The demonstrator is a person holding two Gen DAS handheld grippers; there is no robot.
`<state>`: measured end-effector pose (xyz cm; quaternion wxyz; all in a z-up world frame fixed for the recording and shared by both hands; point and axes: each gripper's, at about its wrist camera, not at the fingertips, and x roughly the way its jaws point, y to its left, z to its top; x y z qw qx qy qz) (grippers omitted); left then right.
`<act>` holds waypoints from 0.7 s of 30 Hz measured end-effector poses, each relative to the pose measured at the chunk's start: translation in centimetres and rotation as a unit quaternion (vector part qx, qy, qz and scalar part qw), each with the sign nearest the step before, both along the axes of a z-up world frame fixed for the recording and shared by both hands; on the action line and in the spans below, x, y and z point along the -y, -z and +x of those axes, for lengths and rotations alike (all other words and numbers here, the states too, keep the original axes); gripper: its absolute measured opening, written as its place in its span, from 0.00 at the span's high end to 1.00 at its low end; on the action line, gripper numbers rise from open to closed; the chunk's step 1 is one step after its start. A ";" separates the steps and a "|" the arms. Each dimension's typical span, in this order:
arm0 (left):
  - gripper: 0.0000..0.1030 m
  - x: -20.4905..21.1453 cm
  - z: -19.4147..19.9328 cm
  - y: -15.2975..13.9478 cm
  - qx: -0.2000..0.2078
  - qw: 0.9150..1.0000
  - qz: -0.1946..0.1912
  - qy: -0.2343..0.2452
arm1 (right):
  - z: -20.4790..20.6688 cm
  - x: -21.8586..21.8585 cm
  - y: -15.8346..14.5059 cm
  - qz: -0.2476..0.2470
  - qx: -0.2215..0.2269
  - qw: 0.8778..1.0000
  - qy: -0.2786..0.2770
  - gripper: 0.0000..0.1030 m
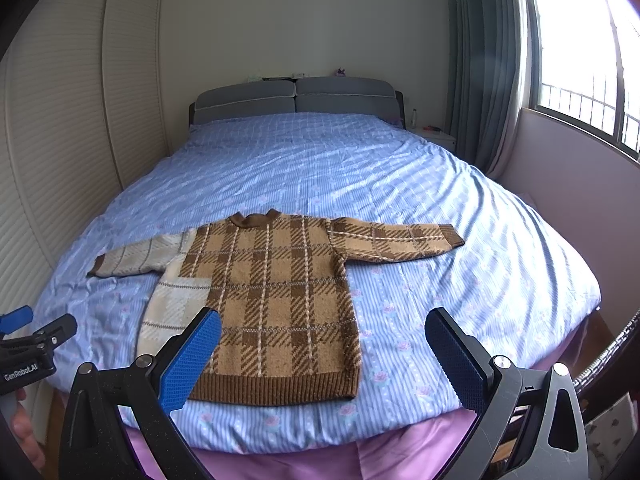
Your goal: Fold small clothes
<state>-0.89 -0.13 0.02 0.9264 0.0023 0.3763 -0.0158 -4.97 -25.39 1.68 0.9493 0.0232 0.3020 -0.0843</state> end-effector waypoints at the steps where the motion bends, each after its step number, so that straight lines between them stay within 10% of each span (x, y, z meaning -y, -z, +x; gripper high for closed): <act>1: 0.00 0.0 0.0 0.0 0.000 1.000 0.000 0.000 | 0.0 0.0 0.0 0.000 -0.001 1.000 0.000 0.01; 21: 0.00 0.2 0.5 0.4 -0.004 1.000 0.000 0.003 | 0.3 0.0 0.5 0.004 -0.004 1.000 0.004 0.01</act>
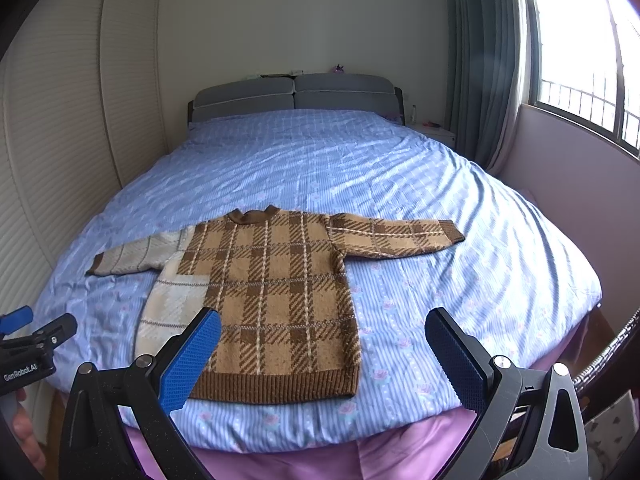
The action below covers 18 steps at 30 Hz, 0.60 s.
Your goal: Fold small clothes
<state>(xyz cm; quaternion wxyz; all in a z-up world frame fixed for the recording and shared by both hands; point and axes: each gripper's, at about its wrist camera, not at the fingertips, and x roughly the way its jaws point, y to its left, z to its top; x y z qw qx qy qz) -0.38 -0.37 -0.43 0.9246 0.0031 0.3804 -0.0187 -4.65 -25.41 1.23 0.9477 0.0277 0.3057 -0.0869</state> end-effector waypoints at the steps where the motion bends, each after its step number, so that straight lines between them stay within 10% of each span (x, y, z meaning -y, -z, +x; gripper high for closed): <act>1: 0.00 0.1 0.1 0.0 0.000 1.000 0.000 0.001 | 0.0 0.1 0.1 0.001 -0.001 1.000 0.001 0.01; 18: 0.00 5.8 5.7 0.9 0.009 0.999 0.010 0.038 | 3.6 4.8 1.7 0.015 0.000 0.999 0.038 0.01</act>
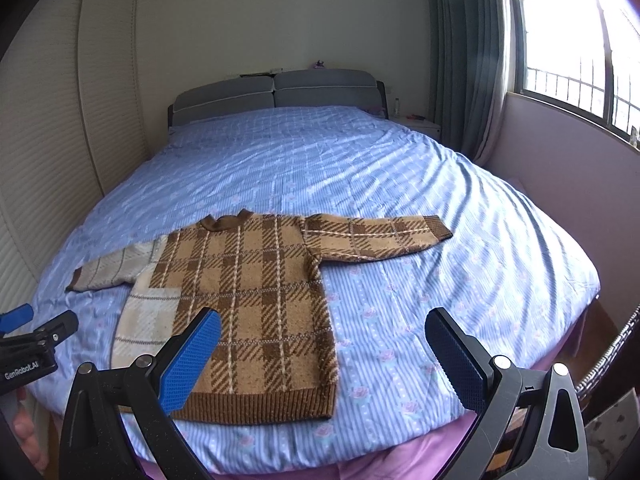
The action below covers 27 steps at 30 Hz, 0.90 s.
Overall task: Fold small clothes
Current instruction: 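Move the right tool to the brown sleeve cuff and close on it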
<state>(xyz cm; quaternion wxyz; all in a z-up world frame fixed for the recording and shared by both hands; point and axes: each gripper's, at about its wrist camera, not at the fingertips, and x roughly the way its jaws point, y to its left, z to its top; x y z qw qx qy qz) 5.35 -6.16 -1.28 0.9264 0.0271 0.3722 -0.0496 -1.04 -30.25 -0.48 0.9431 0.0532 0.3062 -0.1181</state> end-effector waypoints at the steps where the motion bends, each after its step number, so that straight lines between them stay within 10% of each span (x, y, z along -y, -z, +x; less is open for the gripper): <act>1: 0.00 0.5 0.6 0.0 0.002 1.000 -0.001 0.004 | 0.3 0.4 0.0 0.001 0.001 1.000 0.004 0.01; 15: 0.00 12.6 10.6 1.4 0.040 0.998 -0.009 0.056 | 7.9 12.2 2.5 0.043 0.059 0.995 0.074 0.02; 27: 0.00 24.4 20.6 5.9 0.045 0.997 0.007 0.058 | 16.8 26.0 9.8 0.153 0.051 0.976 0.146 0.39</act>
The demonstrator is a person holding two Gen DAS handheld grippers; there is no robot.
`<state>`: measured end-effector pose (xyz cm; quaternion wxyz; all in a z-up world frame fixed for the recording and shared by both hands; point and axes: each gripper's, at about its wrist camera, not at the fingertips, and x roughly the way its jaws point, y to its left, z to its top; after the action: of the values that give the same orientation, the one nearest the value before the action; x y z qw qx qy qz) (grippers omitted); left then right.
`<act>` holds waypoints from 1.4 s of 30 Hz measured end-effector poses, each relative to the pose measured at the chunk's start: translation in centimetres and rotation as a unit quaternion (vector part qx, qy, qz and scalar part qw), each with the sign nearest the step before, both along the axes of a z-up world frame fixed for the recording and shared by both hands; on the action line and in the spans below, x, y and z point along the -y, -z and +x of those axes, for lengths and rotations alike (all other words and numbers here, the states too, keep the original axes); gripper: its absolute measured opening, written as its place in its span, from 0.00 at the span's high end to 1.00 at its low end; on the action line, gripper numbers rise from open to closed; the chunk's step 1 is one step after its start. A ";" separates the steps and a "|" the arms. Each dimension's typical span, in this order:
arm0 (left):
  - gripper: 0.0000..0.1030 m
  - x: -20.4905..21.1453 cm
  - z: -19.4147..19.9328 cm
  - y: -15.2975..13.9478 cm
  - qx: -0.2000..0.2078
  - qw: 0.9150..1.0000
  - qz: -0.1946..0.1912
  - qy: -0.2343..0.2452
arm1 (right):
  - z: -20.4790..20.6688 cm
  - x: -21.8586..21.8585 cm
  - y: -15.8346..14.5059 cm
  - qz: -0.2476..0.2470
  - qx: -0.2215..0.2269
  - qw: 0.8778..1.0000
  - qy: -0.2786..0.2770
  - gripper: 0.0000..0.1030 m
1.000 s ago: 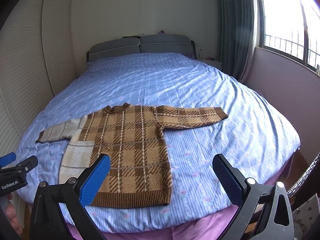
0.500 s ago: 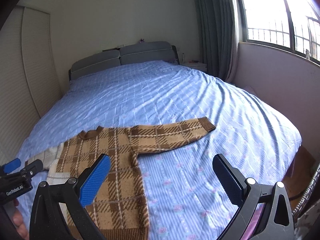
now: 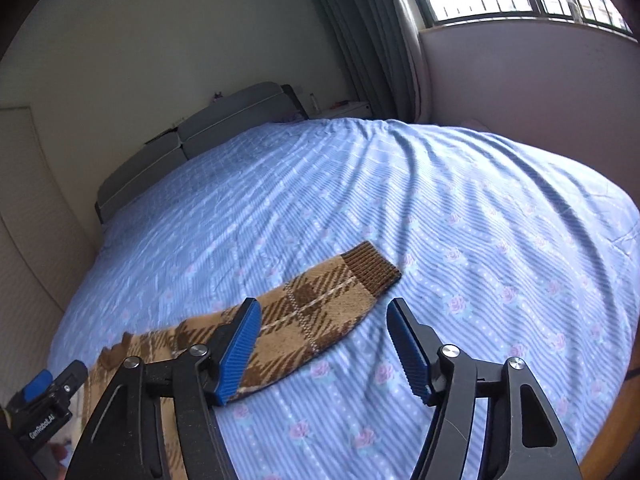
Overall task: Fold small clothes
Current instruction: 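Move the right tool to the brown sleeve cuff and close on it, then lift the brown sleeve with the right tool and carry it across the body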
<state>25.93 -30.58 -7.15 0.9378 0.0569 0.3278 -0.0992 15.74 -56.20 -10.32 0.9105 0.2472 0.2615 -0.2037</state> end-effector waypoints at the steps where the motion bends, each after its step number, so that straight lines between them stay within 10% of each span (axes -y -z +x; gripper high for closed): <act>1: 0.00 0.9 0.8 0.5 -0.004 1.000 0.001 0.000 | 0.7 0.9 0.6 0.003 -0.004 1.000 0.005 0.42; 8: 0.00 5.3 4.5 3.8 -0.023 1.000 0.016 0.007 | 5.2 5.7 5.3 0.054 -0.026 0.998 0.006 0.64; 26: 0.00 6.7 6.6 5.8 -0.040 0.999 0.020 -0.009 | 9.8 9.9 11.4 0.131 -0.053 0.990 0.028 0.81; 42: 0.00 -3.6 5.4 1.2 -0.034 0.997 0.002 -0.075 | 8.4 0.0 -1.1 -0.010 0.034 0.999 -0.034 0.90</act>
<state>31.32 -26.97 -8.38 0.9309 0.0304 0.3628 -0.0304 24.12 -56.25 -9.18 0.9278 0.2355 0.2363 -0.1667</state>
